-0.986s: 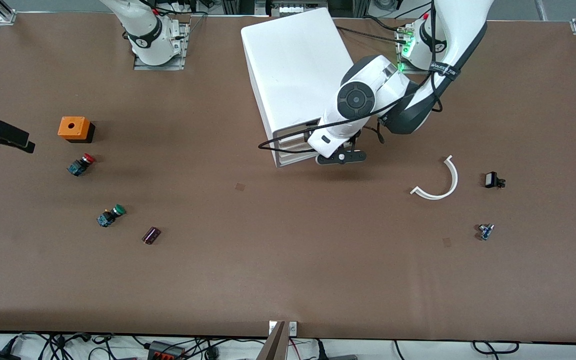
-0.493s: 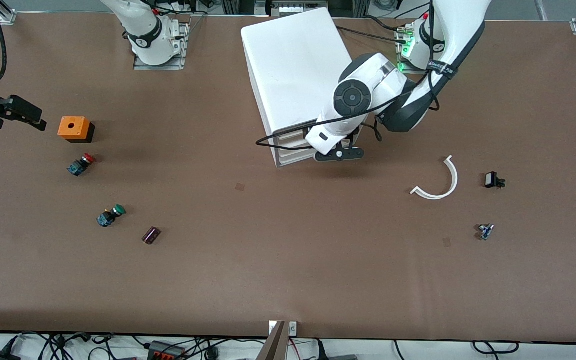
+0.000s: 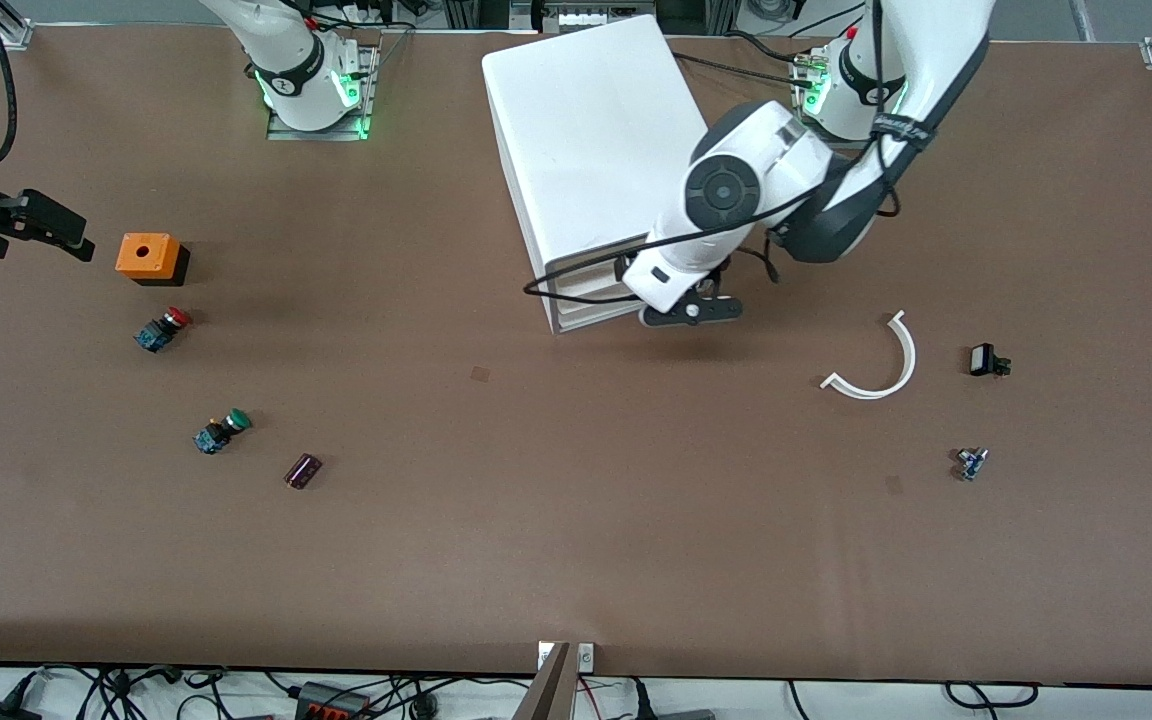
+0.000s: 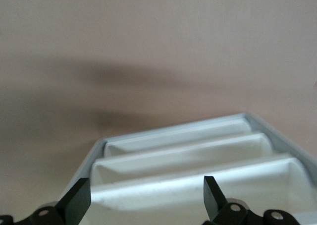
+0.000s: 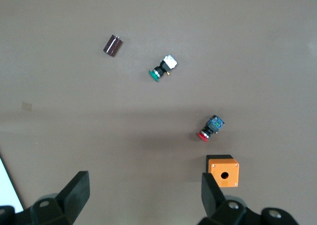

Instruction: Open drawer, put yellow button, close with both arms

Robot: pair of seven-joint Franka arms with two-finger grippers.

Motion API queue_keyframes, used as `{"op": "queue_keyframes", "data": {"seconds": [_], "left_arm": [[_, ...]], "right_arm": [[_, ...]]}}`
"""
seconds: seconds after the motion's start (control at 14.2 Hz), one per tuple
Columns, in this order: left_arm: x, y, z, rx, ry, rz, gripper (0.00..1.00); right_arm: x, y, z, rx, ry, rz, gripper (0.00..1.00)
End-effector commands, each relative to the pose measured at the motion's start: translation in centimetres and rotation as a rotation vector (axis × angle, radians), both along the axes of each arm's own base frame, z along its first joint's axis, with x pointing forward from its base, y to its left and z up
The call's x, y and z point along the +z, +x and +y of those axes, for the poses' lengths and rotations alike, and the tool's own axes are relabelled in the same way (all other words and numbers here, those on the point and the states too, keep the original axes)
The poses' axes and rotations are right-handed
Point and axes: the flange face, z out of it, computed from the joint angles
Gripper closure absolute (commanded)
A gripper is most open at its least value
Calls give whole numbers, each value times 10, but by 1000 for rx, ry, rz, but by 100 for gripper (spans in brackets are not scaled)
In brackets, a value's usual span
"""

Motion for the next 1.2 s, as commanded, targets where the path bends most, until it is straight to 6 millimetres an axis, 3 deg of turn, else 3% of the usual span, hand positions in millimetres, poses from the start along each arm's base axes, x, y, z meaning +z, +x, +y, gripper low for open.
{"op": "queue_keyframes", "data": {"seconds": [0.0, 0.28, 0.56, 0.7, 0.85, 0.99, 1.13], "left_arm": [[41, 47, 68, 27, -3, -72, 0], [95, 95, 178, -185, 39, -131, 0], [136, 110, 279, -364, 13, -91, 0], [153, 111, 308, -407, 4, -96, 0], [180, 100, 314, -458, 29, -128, 0], [189, 91, 326, -445, 61, -125, 0], [185, 90, 324, -443, 33, -118, 0]], "right_arm": [[2, -9, 0, 19, -9, 16, 0], [-1, -9, 0, 20, -10, 22, 0], [-1, -10, -1, 21, -12, 24, 0], [-1, -10, -1, 21, -12, 24, 0], [-2, -10, -1, 21, -12, 26, 0], [-4, -9, -1, 21, -10, 27, 0], [-3, -9, -1, 23, -12, 27, 0]]}}
